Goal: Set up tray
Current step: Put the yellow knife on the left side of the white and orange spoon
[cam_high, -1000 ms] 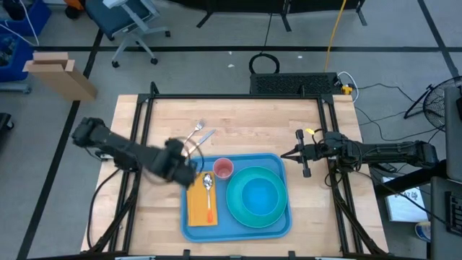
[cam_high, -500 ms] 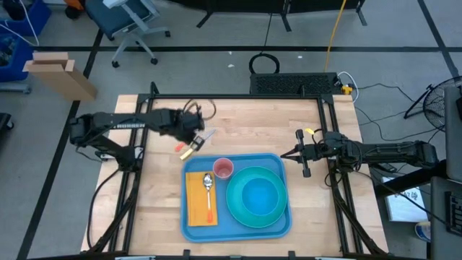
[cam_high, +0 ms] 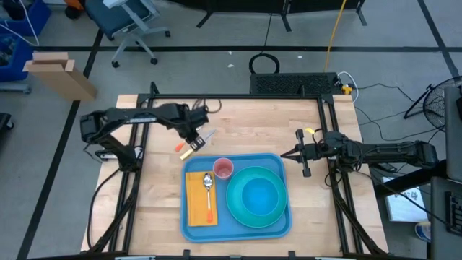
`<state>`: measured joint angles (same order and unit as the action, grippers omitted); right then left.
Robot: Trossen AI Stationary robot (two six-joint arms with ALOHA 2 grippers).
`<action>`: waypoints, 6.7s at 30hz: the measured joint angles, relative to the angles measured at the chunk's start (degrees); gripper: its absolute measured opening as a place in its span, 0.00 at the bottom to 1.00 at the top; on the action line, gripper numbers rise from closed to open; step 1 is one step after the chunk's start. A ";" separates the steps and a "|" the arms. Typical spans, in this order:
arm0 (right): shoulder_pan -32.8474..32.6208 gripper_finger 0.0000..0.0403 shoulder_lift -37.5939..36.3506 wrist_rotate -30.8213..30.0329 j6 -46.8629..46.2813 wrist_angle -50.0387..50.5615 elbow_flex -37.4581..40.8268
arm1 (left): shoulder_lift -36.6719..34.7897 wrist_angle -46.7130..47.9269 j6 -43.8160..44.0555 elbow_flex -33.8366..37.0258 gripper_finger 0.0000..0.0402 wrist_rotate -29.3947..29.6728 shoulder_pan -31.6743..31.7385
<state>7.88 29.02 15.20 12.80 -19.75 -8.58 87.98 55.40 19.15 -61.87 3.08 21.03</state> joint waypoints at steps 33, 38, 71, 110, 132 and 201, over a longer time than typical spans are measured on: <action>0.00 0.00 0.27 -0.08 0.35 1.23 0.00 | 9.23 -3.02 -0.30 -0.10 0.21 1.27 -3.41; 0.00 0.00 0.26 -0.09 0.35 1.25 0.00 | 9.23 -2.27 -1.06 -0.09 0.21 -0.89 -1.79; 0.03 0.00 0.33 -0.19 0.08 1.87 0.00 | 19.95 -7.54 -5.15 -0.31 0.12 -7.55 -6.05; 0.02 0.00 0.31 -0.09 -0.11 2.08 0.00 | 8.54 -4.68 -5.26 4.18 0.66 -1.24 -1.77; 0.02 0.00 0.31 -0.09 -0.07 2.06 0.00 | 8.20 -16.46 -4.15 13.26 0.36 -3.76 -1.39; 0.01 0.00 0.37 -0.02 0.26 2.07 0.00 | 20.10 -1.88 102.65 -19.36 0.13 10.78 -54.29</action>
<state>7.89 29.39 15.18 13.06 -17.68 -8.58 108.09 53.52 121.80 -81.23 13.86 -33.26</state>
